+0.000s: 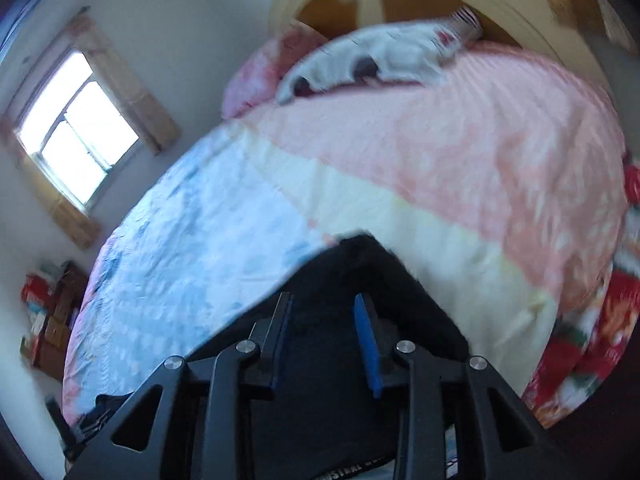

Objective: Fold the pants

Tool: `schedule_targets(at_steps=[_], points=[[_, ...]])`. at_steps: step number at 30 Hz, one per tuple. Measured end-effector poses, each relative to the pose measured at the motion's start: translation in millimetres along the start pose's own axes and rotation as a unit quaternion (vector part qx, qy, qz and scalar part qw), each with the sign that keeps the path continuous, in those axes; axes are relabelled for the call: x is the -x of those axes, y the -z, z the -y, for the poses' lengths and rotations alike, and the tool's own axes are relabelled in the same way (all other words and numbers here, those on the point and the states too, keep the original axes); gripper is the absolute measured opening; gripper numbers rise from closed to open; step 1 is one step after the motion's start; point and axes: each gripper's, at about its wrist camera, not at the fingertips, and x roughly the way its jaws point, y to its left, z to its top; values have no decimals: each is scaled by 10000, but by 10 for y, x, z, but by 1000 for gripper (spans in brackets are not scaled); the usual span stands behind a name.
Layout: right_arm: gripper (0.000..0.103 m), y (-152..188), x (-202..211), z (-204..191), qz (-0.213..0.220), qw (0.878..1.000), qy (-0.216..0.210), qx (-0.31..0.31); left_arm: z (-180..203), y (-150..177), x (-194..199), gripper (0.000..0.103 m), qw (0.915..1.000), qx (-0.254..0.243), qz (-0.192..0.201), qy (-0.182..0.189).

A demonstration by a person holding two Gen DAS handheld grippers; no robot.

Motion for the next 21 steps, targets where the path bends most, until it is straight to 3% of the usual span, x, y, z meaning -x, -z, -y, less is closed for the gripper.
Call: schedule_targets(at_steps=[3,4,5,7,8,12,17,21], points=[[38,-106,0,-66,67,9999,-130,91,-186,-63,-40,86,9994,-37,-83,-329],[44,-135,-18,-107,81,9998,-133,127,-325,-69,-129,86,9985,107,-201,-506],[46,-167,-82,-94,60,9998,-83,167,-419,-74,-194,86,9979,261,-278,-519],[46,-180,-343,-35,-241,9979,585,118,-671,-72,-358,86,9947,821,-589,-195],[47,-173,-424,24,-396,9964,747,59,-707,-64,-340,86,9946,887,-519,-133],[47,-128,-418,-63,-256,9953,865,346,-804,-34,-86,86,9945,991,-268,-218],[47,12,-81,-185,107,9975,608,335,-675,96,307,88,9966,790,-13,-225],[48,225,28,-390,130,9985,212,484,-510,159,234,93,9982,440,-340,-217]])
